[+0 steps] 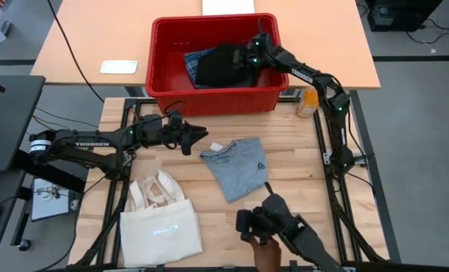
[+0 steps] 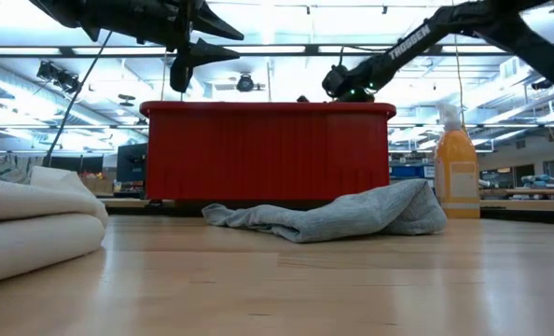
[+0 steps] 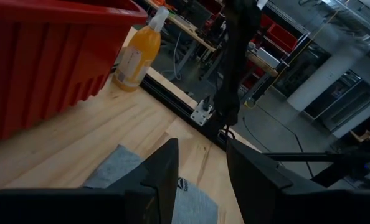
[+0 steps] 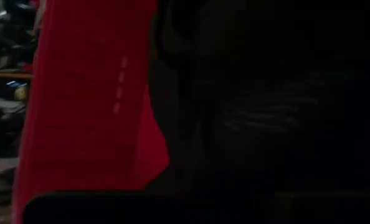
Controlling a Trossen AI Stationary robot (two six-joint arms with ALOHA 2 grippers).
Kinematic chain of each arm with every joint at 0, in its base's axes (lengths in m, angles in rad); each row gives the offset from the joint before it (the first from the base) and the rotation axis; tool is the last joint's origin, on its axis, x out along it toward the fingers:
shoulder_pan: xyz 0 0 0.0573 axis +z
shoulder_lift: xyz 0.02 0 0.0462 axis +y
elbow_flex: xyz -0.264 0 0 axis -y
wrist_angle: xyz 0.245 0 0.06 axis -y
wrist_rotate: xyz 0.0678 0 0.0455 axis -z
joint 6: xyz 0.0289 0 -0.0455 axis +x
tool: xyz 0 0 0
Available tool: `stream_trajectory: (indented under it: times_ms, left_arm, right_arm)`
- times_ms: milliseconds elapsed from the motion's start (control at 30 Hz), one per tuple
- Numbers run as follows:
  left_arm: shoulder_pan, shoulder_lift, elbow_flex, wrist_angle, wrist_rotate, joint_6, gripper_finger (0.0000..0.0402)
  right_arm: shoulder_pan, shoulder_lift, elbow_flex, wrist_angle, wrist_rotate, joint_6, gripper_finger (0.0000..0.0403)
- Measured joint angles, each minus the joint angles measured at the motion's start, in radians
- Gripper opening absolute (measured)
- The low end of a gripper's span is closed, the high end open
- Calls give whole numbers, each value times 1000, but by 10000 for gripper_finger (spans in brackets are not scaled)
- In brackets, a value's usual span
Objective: Fold laundry
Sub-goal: Stack the black t-shirt in the red organizer bin, then stack the gray t-shirt in the red organizer bin
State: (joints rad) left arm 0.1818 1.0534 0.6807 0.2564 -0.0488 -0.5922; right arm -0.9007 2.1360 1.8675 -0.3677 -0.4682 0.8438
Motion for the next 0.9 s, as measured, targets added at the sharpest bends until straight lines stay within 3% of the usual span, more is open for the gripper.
stream_trajectory:
  times_ms: [167, 367, 533, 767, 900]
  left_arm:
    - [0, 0, 0, 0, -1, 0, 141]
    - [0, 0, 0, 1, -1, 0, 141]
    - [0, 0, 0, 1, -1, 0, 141]
    - [0, 0, 0, 1, -1, 1, 141]
    - [0, 0, 0, 1, -1, 1, 141]
  right_arm:
    - [2, -58, -1, -8, 135, -61, 48]
    - [-32, -116, -1, -43, 173, -213, 75]
    - [-61, -133, 0, -89, 167, -257, 148]
    - [-88, -140, -2, -172, 96, -310, 300]
    - [-94, -205, -2, -189, 226, -335, 337]
